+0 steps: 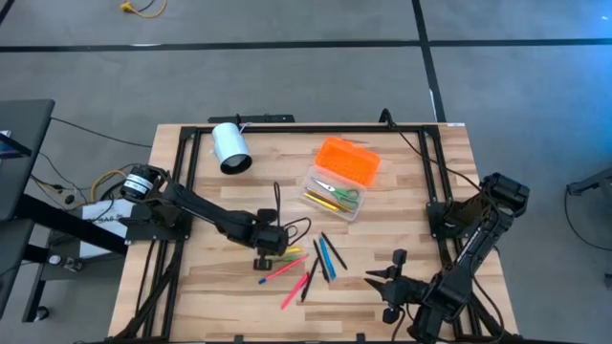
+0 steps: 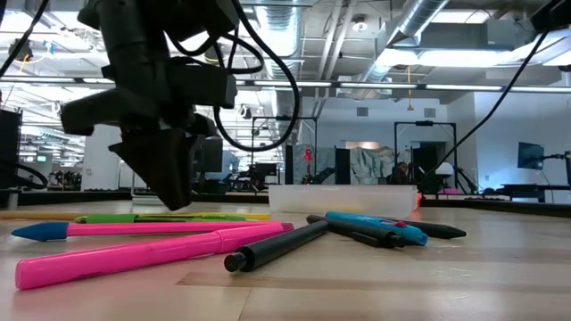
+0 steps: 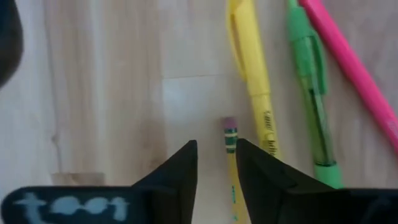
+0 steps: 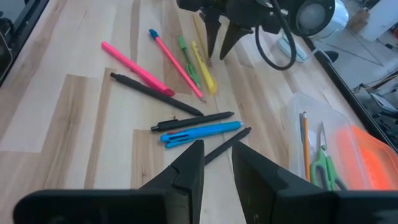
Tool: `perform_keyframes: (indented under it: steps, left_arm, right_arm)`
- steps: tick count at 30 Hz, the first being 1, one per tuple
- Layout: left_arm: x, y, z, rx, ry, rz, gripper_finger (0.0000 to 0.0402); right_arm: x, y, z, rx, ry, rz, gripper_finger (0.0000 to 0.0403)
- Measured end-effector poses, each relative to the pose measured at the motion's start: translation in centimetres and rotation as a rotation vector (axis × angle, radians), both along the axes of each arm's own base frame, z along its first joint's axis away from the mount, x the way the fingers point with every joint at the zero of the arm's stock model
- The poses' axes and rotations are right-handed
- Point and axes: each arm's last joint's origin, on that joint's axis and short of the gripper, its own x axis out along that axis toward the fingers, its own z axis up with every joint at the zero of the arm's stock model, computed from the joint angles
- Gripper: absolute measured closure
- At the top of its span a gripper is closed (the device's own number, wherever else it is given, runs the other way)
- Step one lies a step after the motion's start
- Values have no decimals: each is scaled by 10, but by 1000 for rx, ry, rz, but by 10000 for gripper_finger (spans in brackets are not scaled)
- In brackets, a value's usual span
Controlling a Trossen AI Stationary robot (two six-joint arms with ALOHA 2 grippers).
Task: Pick & place school supplies into a supply box
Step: Put the yellow pencil into the supply box
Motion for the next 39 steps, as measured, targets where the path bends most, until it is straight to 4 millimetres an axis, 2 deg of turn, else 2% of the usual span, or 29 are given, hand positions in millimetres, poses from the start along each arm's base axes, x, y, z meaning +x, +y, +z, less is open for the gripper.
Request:
perform_keyframes:
  steps: [4,23,35,39]
  left_arm:
    - [0,-1,0,-31,1,-1,290]
    - [-7,1,-14,-65,-32,30,290]
    - [-9,24,-23,-152,-10,205,291]
    - [-9,27,-23,-137,-7,193,317]
  right_arm:
    - [0,0,0,0,0,0,326]
    - [0,1,0,7,-4,0,326]
    - [1,0,0,6,-3,-2,326]
    - [1,0,0,5,-2,-2,326]
